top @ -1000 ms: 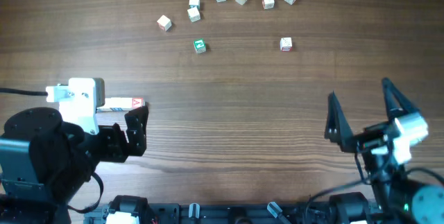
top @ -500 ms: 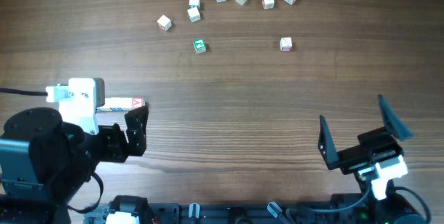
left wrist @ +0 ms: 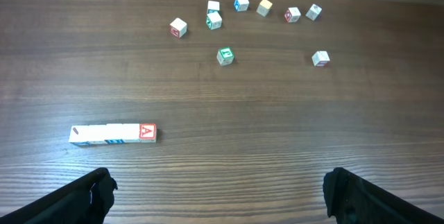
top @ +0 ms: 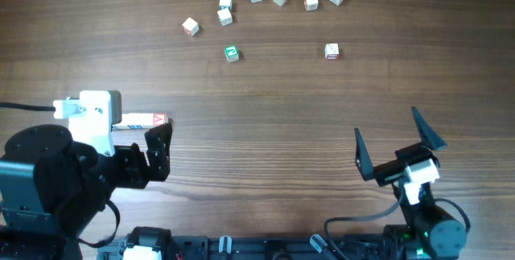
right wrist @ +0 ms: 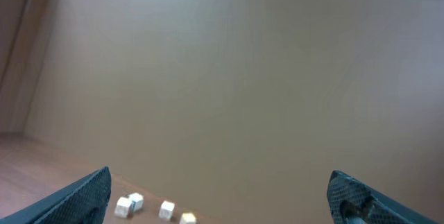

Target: Form a horizontal line

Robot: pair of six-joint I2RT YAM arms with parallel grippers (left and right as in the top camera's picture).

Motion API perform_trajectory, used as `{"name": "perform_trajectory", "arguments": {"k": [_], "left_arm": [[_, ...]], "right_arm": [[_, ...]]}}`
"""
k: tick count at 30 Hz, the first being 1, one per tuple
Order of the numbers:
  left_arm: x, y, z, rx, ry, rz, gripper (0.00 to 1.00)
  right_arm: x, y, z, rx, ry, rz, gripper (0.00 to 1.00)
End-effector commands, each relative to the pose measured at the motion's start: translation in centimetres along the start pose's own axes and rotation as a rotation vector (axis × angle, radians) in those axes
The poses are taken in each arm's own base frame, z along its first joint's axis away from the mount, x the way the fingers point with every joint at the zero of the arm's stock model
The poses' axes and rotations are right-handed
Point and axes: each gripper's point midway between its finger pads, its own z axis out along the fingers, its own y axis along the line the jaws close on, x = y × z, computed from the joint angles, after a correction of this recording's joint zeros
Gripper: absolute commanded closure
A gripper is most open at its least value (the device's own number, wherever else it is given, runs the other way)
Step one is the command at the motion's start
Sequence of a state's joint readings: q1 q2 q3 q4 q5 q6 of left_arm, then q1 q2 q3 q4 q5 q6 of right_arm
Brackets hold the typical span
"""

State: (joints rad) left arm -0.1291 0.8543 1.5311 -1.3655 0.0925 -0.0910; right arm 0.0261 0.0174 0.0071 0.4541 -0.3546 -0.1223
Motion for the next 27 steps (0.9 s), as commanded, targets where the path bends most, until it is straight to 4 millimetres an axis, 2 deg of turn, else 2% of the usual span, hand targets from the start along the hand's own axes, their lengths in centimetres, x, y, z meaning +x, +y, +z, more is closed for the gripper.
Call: {"name": "perform_trajectory", "arguments": {"k": [1, 6, 8, 15, 18, 21, 27], "left_arm": [[-0.2, 0.0, 0.0, 0.001, -0.005, -0.001, 0.00], [-0.2, 0.0, -0.1, 0.001, -0.005, -0.001, 0.00], [-0.2, 0.0, -0.1, 0.001, -0.005, -0.001, 0.00], [-0.2, 0.0, -0.1, 0.001, -0.005, -0.001, 0.00], [-0.2, 0.0, -0.1, 0.001, -0.005, -0.001, 0.00], [-0.2, 0.0, -0.1, 0.001, -0.005, -0.001, 0.00], [-0.2, 0.0, -0.1, 0.001, -0.005, -0.001, 0.00]], "right_arm": [[2.5, -0.6, -0.2, 0.040, 0.102, 0.025, 0.00], [8.3, 0.6, -1.5, 0.010, 0.342, 0.105, 0.00], [9.8, 1.0, -2.1, 0.003, 0.404, 0.127, 0.00], [9.7, 0.9, -2.1, 0.005, 0.401, 0.126, 0.01], [10.2, -0.6, -2.4, 0.102, 0.426, 0.124, 0.00], [10.8, -2.4, -2.9, 0.232, 0.447, 0.209, 0.00], [10.8, -2.2, -2.8, 0.221, 0.444, 0.223, 0.00]]}}
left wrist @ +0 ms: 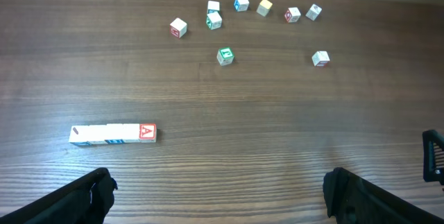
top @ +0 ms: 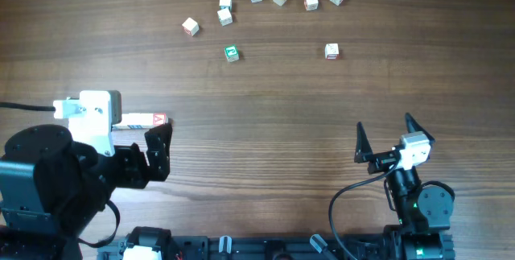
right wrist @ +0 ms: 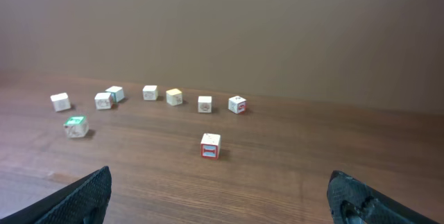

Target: Form a horizontal line

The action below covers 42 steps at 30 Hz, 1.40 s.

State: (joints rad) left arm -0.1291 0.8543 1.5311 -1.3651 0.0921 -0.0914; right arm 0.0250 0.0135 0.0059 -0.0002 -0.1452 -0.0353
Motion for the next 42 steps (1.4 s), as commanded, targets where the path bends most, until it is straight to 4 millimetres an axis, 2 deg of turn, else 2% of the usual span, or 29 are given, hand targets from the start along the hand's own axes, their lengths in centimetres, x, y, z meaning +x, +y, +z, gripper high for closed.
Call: {"name": "perform_trajectory", "arguments": {"k": [1, 8, 34, 37, 42], "left_arm": [[-0.2, 0.0, 0.0, 0.001, -0.005, -0.001, 0.00], [-0.2, 0.0, -0.1, 0.001, -0.005, -0.001, 0.00], [-0.2, 0.0, 0.0, 0.001, -0.004, -0.001, 0.00], [0.2, -0.5, -0.1, 0.019, 0.008, 0.016, 0.00], [1.2, 0.3, -0.1, -0.012, -0.003, 0.026, 0.00]], "right_arm": [[-0.2, -0.7, -0.1, 0.038, -0.012, 0.038, 0.00], [-0.2, -0.9, -0.1, 0.051, -0.007, -0.039, 0.00], [-0.2, -0.6, 0.0, 0.036, -0.009, -0.035, 0.00], [-0.2, -0.6, 0.0, 0.036, -0.009, -0.034, 0.00], [-0.2, -0.6, 0.0, 0.036, -0.009, -0.035, 0.00]]}}
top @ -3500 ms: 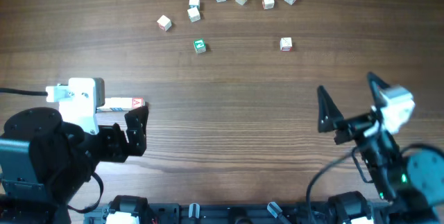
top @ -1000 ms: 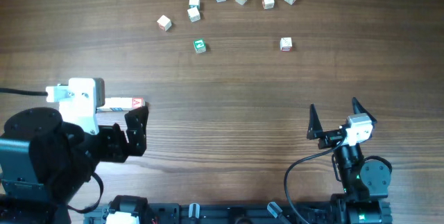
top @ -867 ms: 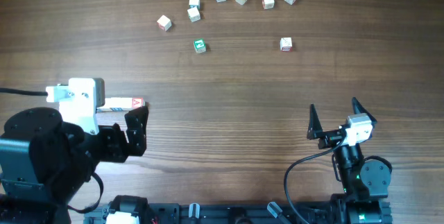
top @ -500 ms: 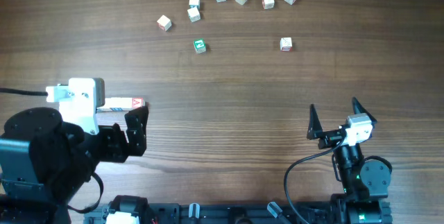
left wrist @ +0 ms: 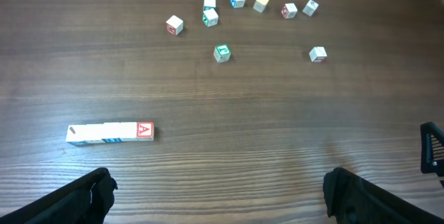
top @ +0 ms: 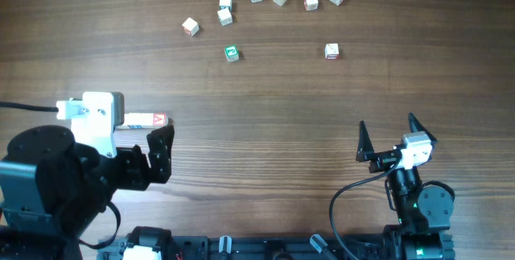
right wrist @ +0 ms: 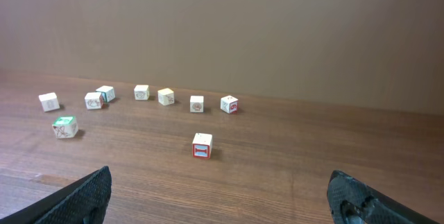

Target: Form a horizontal line

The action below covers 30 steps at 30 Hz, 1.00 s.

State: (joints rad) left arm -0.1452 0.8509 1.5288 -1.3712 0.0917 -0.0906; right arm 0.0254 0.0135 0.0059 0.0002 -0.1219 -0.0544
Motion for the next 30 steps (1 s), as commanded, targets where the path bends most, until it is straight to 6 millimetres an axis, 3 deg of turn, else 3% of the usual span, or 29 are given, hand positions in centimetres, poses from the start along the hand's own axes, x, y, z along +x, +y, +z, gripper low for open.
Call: {"name": "perform_trajectory", "arguments": {"k": [1, 7, 12, 14, 24, 30], "left_arm": [[1.3, 0.7, -0.1, -0.028, -0.026, 0.016, 0.00], [5.0, 1.8, 1.2, -0.023, -0.178, 0.008, 0.00], [9.4, 3.2, 4.6, -0.017, -0.278, -0.023, 0.00], [10.1, 3.3, 6.0, -0.002, -0.318, -0.021, 0.00], [9.2, 4.3, 12.6, 0.041, -0.571, 0.052, 0.00], [9.2, 4.6, 14.7, 0.055, -0.649, 0.074, 0.00]], "right_arm": [[-0.2, -0.3, 0.0, 0.014, -0.010, -0.016, 0.00], [-0.2, -0.3, 0.0, 0.014, -0.010, -0.016, 0.00], [-0.2, -0.3, 0.0, 0.014, -0.010, -0.016, 0.00], [-0.2, -0.3, 0.0, 0.014, -0.010, -0.015, 0.00], [-0.2, -0.3, 0.0, 0.014, -0.010, -0.015, 0.00], [-0.2, -0.3, 0.0, 0.014, -0.010, -0.015, 0.00]]}}
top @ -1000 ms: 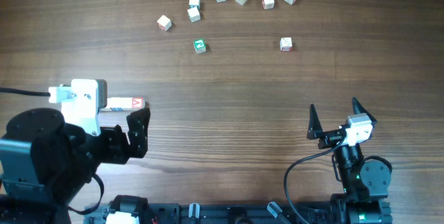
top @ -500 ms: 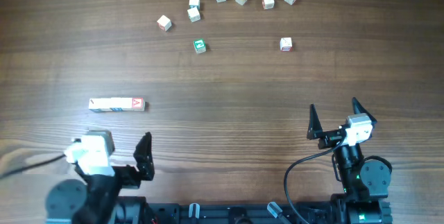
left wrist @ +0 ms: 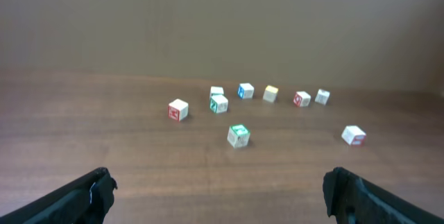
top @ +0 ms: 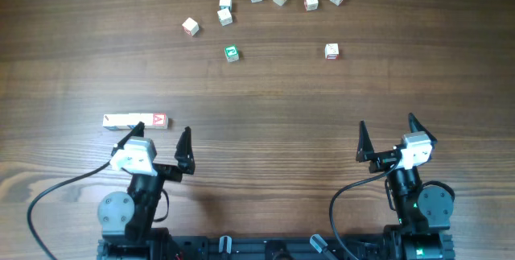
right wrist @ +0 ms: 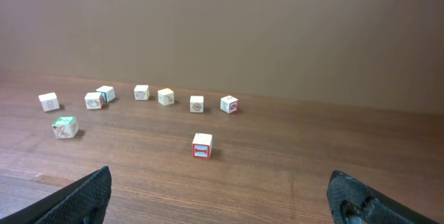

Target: Form a horizontal line

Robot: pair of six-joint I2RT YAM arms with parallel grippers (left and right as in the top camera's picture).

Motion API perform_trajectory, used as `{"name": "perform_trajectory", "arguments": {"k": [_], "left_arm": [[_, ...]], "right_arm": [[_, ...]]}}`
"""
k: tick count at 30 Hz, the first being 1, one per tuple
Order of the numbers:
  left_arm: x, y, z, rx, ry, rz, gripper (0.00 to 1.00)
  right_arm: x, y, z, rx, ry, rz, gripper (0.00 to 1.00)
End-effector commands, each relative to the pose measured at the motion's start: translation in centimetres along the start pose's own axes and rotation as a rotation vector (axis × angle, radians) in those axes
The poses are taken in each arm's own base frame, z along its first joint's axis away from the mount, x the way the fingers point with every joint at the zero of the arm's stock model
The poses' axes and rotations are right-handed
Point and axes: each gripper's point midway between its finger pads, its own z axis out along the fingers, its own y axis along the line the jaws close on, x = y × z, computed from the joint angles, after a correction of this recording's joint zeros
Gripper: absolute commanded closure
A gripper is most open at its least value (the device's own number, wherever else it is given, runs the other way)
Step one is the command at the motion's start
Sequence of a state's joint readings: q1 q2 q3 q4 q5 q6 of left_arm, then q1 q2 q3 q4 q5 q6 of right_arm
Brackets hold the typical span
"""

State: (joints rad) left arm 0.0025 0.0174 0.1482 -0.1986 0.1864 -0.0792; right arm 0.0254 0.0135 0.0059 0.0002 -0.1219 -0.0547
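A short row of white blocks (top: 135, 121), ending in a red letter A, lies flat at the left of the table. Several loose blocks sit at the far side, among them a green one (top: 232, 52) (left wrist: 238, 135) and a red-framed one (top: 331, 51) (right wrist: 202, 145). My left gripper (top: 161, 136) (left wrist: 222, 197) is open and empty, just in front of the row. My right gripper (top: 388, 130) (right wrist: 222, 197) is open and empty at the front right. Neither wrist view shows the row.
The far loose blocks form a loose arc from a red-marked one (top: 190, 26) to one at the right end. Bare wood (top: 265, 107) lies between the arc and both grippers. A plain brown wall (right wrist: 222, 30) stands behind the table.
My left arm has gone from raised over the front left to low at the table edge. Its camera now looks level across the table. No block has moved.
At first the left arm stood raised beside the row and the right gripper pointed up at the wall. Then the right arm sat low, facing the loose blocks, and stayed there. Now the left arm sits low too, both grippers open throughout.
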Motion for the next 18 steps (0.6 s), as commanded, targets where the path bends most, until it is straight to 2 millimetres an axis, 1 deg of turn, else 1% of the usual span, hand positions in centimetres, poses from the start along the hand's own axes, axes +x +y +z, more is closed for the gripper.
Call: {"name": "perform_trajectory", "arguments": {"k": [1, 5, 12, 14, 15, 18], "left_arm": [[1.0, 0.1, 0.6, 0.016, -0.027, 0.032, 0.00], [1.2, 0.2, 0.9, 0.020, -0.057, 0.082, 0.00], [1.6, 0.2, 1.1, 0.022, -0.070, 0.090, 0.00], [2.4, 0.3, 1.2, 0.019, -0.039, 0.084, 0.00], [3.1, 0.5, 1.2, 0.013, -0.007, 0.075, 0.00], [3.1, 0.5, 1.2, 0.012, -0.008, 0.074, 0.00]], "right_arm": [[-0.2, -0.3, 0.0, 0.014, -0.010, -0.015, 0.01], [-0.2, -0.3, 0.0, 0.014, -0.010, -0.015, 0.00], [-0.2, -0.3, 0.0, 0.014, -0.010, -0.015, 0.00], [-0.2, -0.3, 0.0, 0.014, -0.010, -0.015, 0.00], [-0.2, -0.3, 0.0, 0.014, -0.010, -0.015, 0.00], [-0.2, -0.3, 0.0, 0.014, -0.010, -0.015, 0.00]]}}
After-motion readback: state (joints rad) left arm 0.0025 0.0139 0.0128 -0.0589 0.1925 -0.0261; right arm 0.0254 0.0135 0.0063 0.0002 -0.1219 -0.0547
